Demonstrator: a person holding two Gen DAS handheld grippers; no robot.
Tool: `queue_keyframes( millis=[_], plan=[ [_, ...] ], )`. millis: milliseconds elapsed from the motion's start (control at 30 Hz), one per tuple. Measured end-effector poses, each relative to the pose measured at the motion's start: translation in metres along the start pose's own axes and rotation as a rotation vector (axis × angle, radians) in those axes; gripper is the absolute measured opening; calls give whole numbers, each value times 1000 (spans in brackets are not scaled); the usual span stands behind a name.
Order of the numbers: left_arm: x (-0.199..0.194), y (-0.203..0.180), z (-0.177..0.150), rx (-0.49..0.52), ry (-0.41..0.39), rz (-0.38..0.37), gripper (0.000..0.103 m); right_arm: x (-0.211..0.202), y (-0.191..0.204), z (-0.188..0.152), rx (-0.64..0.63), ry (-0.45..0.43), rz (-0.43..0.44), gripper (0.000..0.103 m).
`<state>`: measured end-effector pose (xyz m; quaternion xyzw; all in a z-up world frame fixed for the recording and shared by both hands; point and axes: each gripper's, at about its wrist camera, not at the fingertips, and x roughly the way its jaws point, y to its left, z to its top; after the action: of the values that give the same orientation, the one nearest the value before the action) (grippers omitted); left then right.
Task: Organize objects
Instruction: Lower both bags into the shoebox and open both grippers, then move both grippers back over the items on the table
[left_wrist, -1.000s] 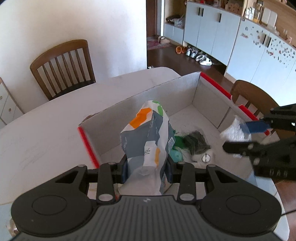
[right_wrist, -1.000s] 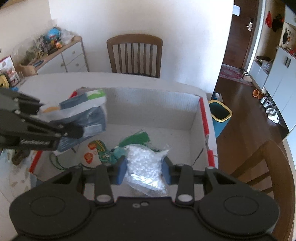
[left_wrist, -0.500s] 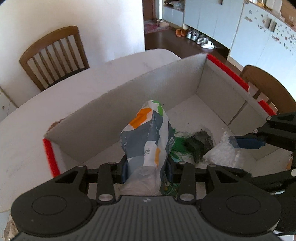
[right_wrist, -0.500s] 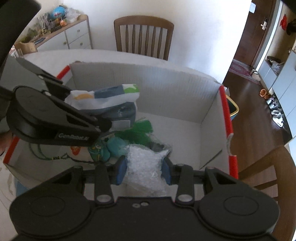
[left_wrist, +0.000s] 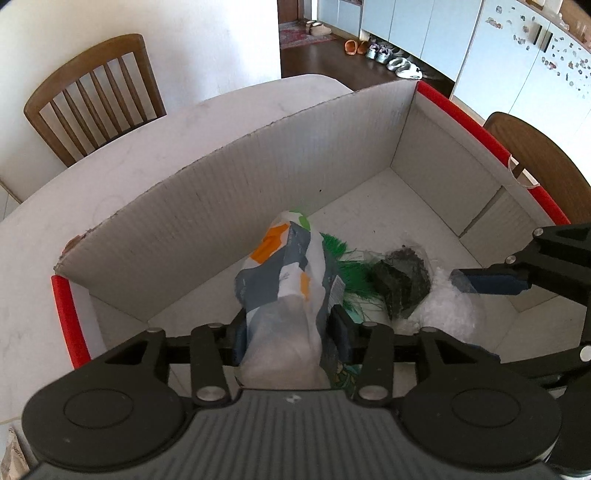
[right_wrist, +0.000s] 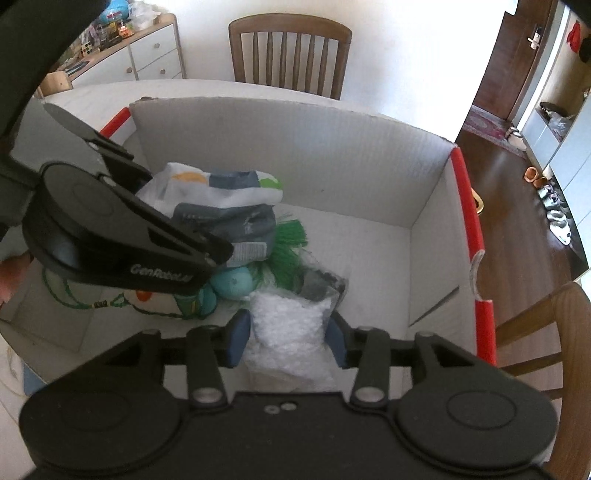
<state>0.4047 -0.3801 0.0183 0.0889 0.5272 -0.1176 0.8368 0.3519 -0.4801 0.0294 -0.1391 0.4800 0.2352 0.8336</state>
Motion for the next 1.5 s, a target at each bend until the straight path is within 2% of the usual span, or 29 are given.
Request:
queue_keyframes(
  millis=[67, 167, 567, 867, 1000, 1300, 1500],
  plan=[
    [-3, 0, -1, 4, -9, 1, 56, -3, -1, 0, 7, -10, 7, 47],
    [-9, -2, -2, 16, -29, 9, 63, -9, -4, 2, 14, -30, 13, 57],
    [-53, 1, -17, 6, -116, -6, 67, -45, -3, -3, 30, -101, 9, 68],
    [-96, 10, -40, -13, -194, -22, 72, -79, 5, -11, 52, -166, 5, 76],
    [-115, 15, -53, -32, -230, -25, 72, -92, 14, -14, 59, -187, 5, 78],
    [-155, 32, -81, -52, -307, -33, 82, -118, 40, -15, 73, -236, 13, 84],
    [-173, 46, -102, -54, -329, -40, 83, -125, 65, -13, 86, -252, 16, 91]
  ],
)
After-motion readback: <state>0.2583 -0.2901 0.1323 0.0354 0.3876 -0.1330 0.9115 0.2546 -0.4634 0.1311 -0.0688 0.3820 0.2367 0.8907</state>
